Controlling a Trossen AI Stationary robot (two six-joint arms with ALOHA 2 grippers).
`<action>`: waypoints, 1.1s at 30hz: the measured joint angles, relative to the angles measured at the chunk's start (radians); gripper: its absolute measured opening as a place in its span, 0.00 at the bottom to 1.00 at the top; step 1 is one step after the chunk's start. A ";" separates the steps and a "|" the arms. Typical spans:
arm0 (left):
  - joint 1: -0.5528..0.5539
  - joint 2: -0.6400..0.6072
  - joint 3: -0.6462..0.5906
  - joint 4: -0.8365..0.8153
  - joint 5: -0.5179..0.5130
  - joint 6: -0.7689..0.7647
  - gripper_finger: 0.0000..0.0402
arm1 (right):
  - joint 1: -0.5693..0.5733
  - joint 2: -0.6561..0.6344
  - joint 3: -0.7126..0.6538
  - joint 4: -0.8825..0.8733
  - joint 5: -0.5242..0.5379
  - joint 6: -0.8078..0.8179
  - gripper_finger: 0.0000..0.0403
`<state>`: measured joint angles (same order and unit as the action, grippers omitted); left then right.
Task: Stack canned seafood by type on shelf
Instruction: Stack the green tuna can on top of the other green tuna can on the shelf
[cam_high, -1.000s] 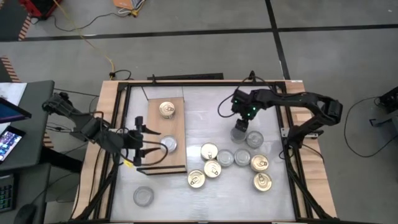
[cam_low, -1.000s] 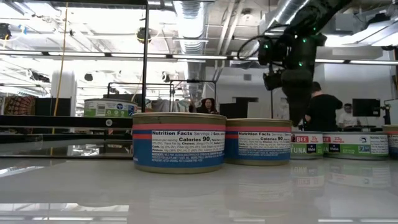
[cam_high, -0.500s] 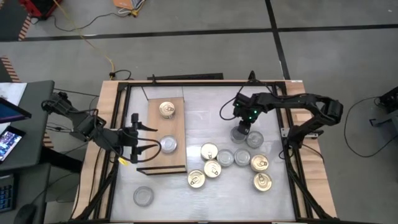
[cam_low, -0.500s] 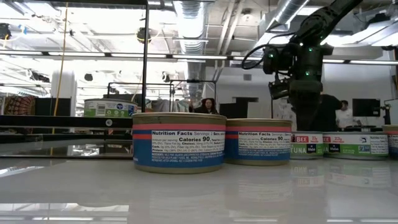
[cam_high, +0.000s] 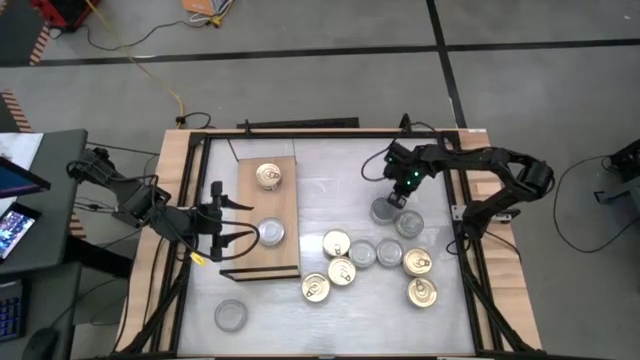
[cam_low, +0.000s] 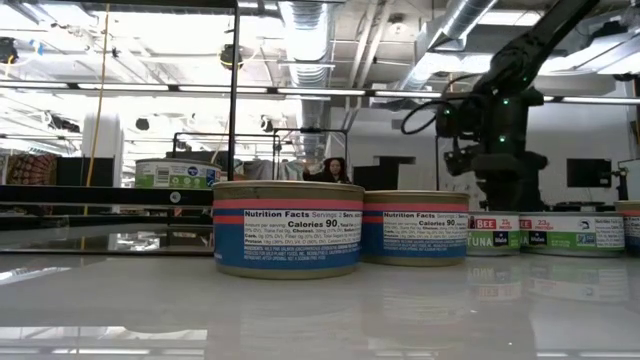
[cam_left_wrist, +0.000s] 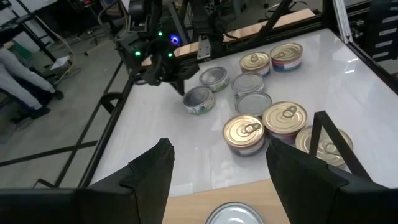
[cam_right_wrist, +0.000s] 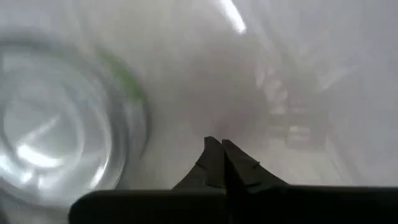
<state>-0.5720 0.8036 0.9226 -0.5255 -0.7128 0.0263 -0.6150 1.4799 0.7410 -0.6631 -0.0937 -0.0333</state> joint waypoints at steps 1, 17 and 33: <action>0.000 0.000 0.000 0.000 0.000 0.000 0.61 | -0.014 0.000 0.000 0.002 -0.002 -0.003 0.04; 0.000 0.000 0.000 -0.005 -0.013 0.014 0.61 | 0.055 -0.196 0.085 -0.148 0.039 -0.001 0.19; 0.001 0.001 0.000 -0.007 -0.013 -0.012 0.61 | 0.166 -0.100 0.086 -0.094 0.041 0.062 0.53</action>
<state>-0.5713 0.8042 0.9227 -0.5321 -0.7262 0.0141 -0.4494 1.3799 0.8268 -0.7569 -0.0527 0.0288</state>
